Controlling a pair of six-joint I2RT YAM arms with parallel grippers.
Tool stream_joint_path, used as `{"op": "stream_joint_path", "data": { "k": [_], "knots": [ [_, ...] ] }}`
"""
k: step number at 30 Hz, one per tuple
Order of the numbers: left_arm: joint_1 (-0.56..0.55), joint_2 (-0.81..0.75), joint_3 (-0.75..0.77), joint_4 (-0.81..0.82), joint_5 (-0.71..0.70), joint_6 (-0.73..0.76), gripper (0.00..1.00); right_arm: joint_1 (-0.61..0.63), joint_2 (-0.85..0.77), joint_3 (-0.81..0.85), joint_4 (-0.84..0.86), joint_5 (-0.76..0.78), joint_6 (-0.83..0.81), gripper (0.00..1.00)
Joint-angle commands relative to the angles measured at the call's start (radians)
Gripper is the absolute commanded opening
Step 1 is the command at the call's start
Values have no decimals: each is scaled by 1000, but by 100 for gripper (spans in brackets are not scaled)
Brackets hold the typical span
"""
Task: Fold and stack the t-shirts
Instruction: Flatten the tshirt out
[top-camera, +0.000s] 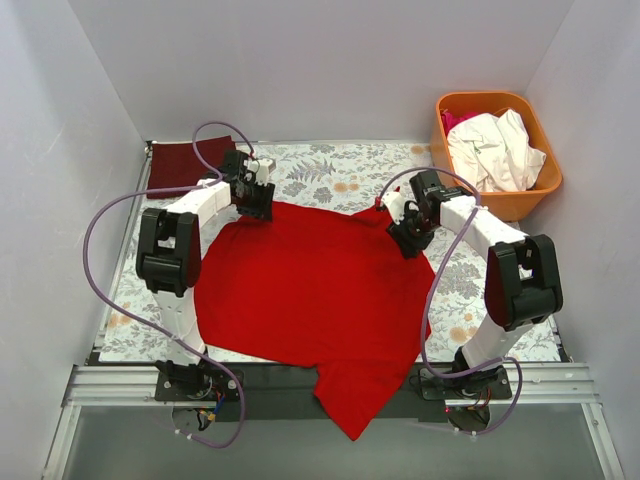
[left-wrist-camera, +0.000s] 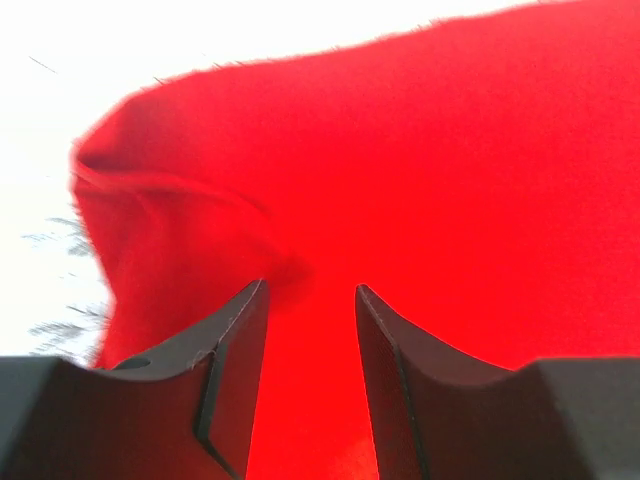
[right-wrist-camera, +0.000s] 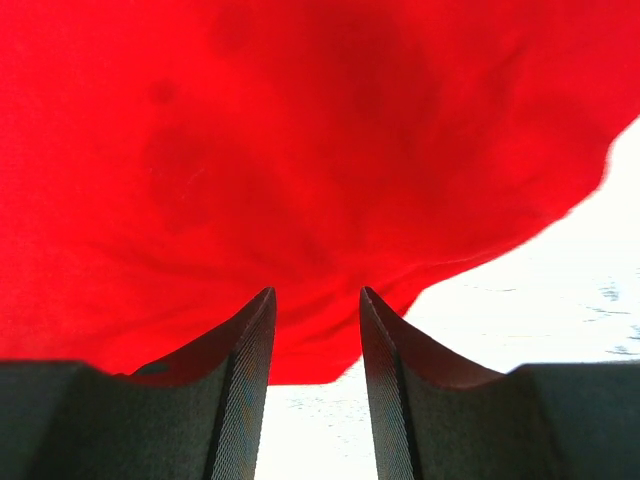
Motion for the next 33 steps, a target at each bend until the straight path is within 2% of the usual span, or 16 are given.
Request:
{"op": "stream_joint_path", "data": {
  "k": [1, 7, 23, 30, 33],
  "knots": [
    [6, 5, 70, 65, -91, -34, 38, 7, 15, -32, -25, -7, 16, 45],
    [3, 57, 83, 60, -115, -30, 33, 7, 70, -37, 12, 9, 14, 43],
    [-14, 89, 80, 31, -143, -16, 32, 6, 130, -71, 83, 94, -7, 42],
    [-16, 88, 84, 14, -129, -14, 33, 6, 155, -69, 106, 126, -15, 42],
    [-16, 74, 86, 7, -105, -16, 37, 6, 161, -72, 115, 134, -18, 42]
  ]
}}
